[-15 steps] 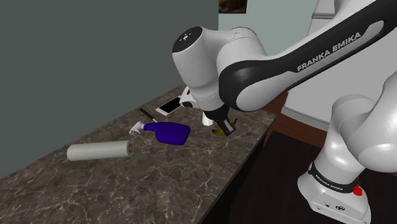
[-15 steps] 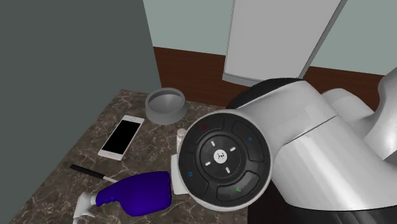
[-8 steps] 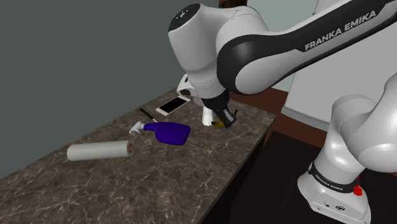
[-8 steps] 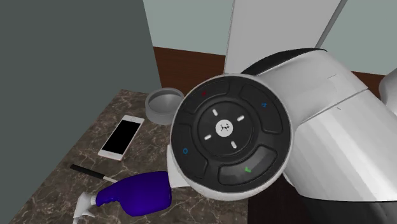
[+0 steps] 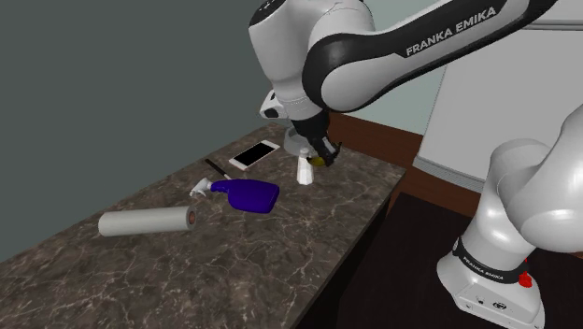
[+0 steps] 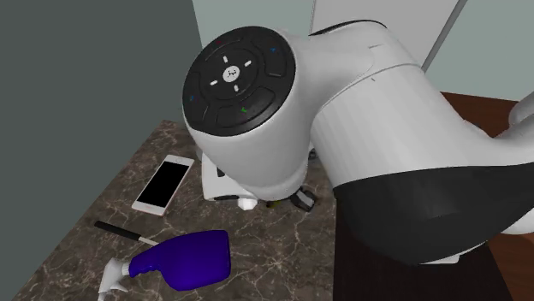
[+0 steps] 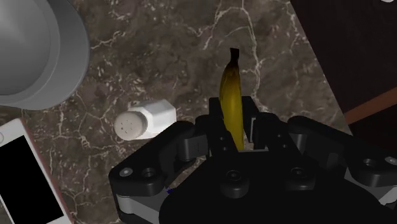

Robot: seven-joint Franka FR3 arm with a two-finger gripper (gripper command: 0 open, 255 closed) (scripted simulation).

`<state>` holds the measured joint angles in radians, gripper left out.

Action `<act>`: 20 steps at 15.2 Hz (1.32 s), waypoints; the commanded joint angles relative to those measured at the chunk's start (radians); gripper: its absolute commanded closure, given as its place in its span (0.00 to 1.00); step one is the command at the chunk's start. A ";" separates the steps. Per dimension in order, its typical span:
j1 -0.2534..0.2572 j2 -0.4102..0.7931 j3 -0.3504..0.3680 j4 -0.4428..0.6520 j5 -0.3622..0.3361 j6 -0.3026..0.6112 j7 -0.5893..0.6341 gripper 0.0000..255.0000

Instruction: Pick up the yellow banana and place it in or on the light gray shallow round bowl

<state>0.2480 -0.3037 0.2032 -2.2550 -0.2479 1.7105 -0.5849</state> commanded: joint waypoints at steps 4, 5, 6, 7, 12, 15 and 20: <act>-0.057 0.077 -0.067 0.067 -0.059 0.038 -0.093 1.00; -0.068 0.095 -0.080 0.083 -0.069 0.046 -0.111 1.00; -0.078 0.113 -0.092 0.100 -0.078 0.053 -0.129 1.00; -0.089 0.131 -0.105 0.118 -0.087 0.060 -0.146 1.00; -0.139 0.236 -0.161 0.225 -0.121 0.090 -0.235 1.00; -0.167 0.306 -0.191 0.303 -0.134 0.102 -0.288 1.00; -0.213 0.438 -0.233 0.460 -0.140 0.109 -0.379 1.00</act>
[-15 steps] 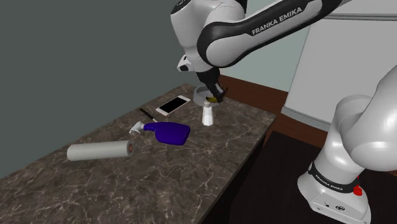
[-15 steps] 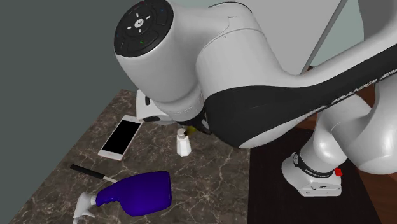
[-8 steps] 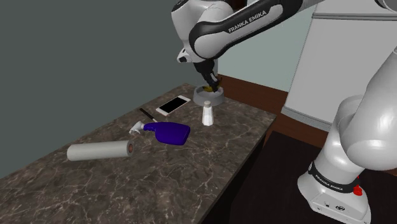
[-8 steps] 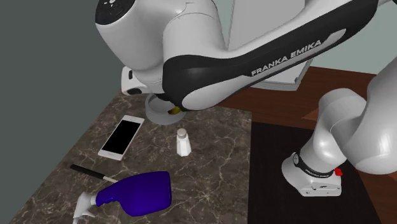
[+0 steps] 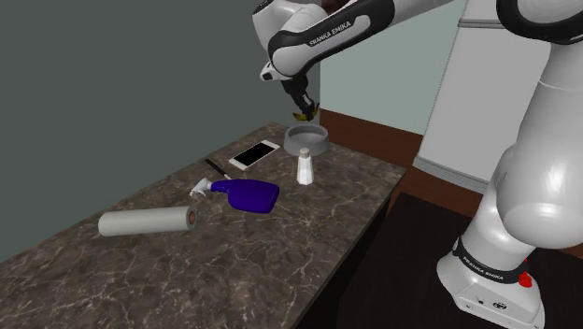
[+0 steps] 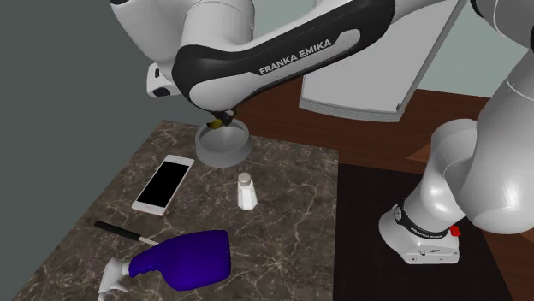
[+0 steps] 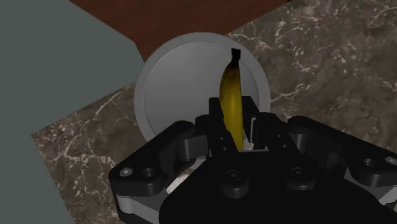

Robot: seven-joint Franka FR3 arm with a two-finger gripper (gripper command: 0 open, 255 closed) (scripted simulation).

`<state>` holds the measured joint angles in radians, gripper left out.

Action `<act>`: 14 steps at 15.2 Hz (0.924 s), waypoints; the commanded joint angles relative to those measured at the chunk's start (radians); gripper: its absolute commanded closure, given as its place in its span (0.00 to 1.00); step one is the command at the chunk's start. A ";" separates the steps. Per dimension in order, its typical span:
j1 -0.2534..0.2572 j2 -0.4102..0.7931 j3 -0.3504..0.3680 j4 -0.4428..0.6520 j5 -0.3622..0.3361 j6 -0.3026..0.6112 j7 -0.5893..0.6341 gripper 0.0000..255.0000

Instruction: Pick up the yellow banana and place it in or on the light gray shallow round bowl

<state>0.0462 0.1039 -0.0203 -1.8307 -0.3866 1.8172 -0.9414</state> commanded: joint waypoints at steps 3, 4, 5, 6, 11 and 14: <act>-0.025 0.073 -0.020 0.077 -0.001 0.013 -0.044 1.00; -0.026 0.075 -0.021 0.067 -0.003 0.025 -0.040 1.00; -0.026 0.078 -0.021 0.058 -0.004 0.036 -0.035 1.00; -0.026 0.081 -0.021 0.049 -0.005 0.048 -0.031 1.00; -0.028 0.100 -0.023 0.006 -0.012 0.105 -0.010 1.00; -0.030 0.115 -0.024 -0.020 -0.018 0.144 0.005 1.00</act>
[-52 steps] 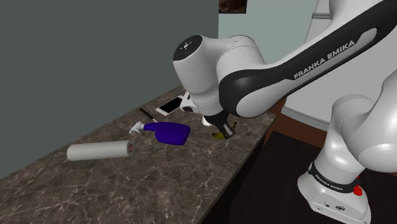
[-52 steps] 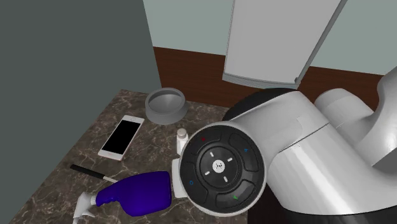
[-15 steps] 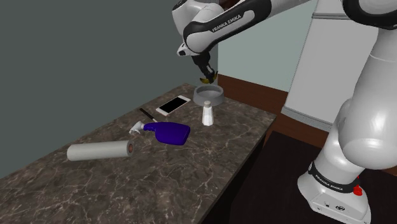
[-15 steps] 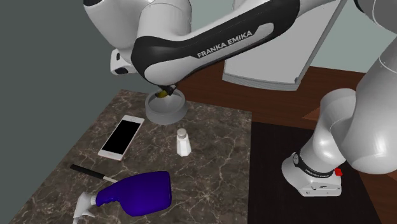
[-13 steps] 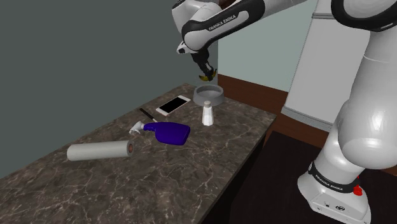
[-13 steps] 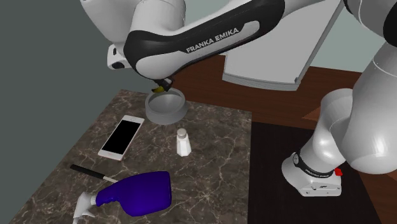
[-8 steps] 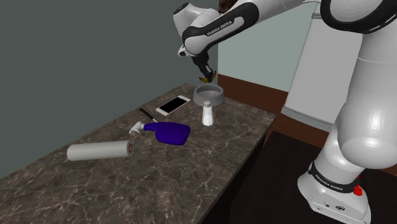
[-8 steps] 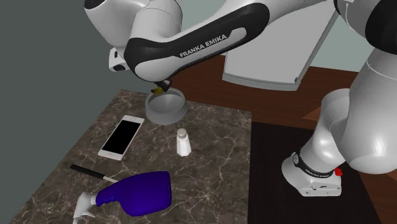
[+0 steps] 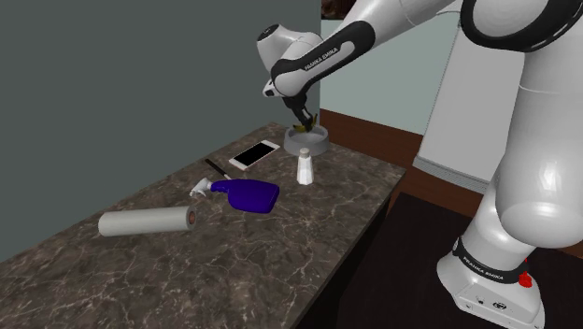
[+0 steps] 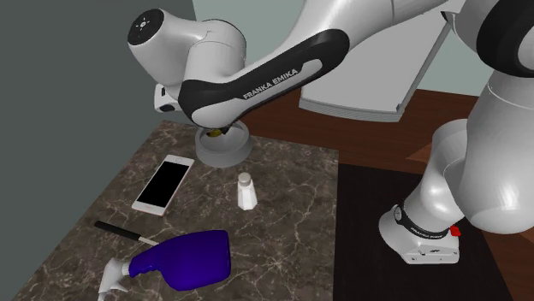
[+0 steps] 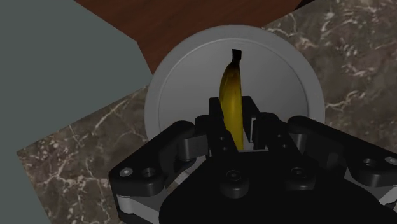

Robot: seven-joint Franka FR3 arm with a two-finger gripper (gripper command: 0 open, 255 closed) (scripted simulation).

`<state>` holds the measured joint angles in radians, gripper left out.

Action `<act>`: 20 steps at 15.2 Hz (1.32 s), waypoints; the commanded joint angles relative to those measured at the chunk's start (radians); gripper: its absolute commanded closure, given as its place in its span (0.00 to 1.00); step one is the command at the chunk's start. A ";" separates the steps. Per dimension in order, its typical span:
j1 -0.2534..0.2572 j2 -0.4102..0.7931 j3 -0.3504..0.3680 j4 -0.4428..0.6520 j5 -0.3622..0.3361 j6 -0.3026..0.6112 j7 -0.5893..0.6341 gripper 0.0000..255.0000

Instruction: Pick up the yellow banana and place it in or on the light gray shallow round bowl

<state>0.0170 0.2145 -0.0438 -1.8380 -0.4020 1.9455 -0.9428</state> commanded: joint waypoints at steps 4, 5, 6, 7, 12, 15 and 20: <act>0.000 0.004 0.000 -0.012 -0.002 0.016 0.006 1.00; 0.000 0.004 0.000 -0.012 -0.002 0.016 0.006 1.00; 0.000 0.004 0.000 -0.012 -0.002 0.016 0.006 1.00; 0.000 0.004 0.000 -0.012 -0.002 0.016 0.006 1.00; 0.000 0.004 0.000 -0.012 -0.002 0.016 0.006 0.00; 0.005 -0.003 0.004 0.010 0.002 -0.015 0.003 0.00; 0.022 -0.017 0.015 0.078 0.014 -0.102 -0.005 0.00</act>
<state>0.0380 0.1986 -0.0289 -1.7620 -0.3889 1.8490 -0.9472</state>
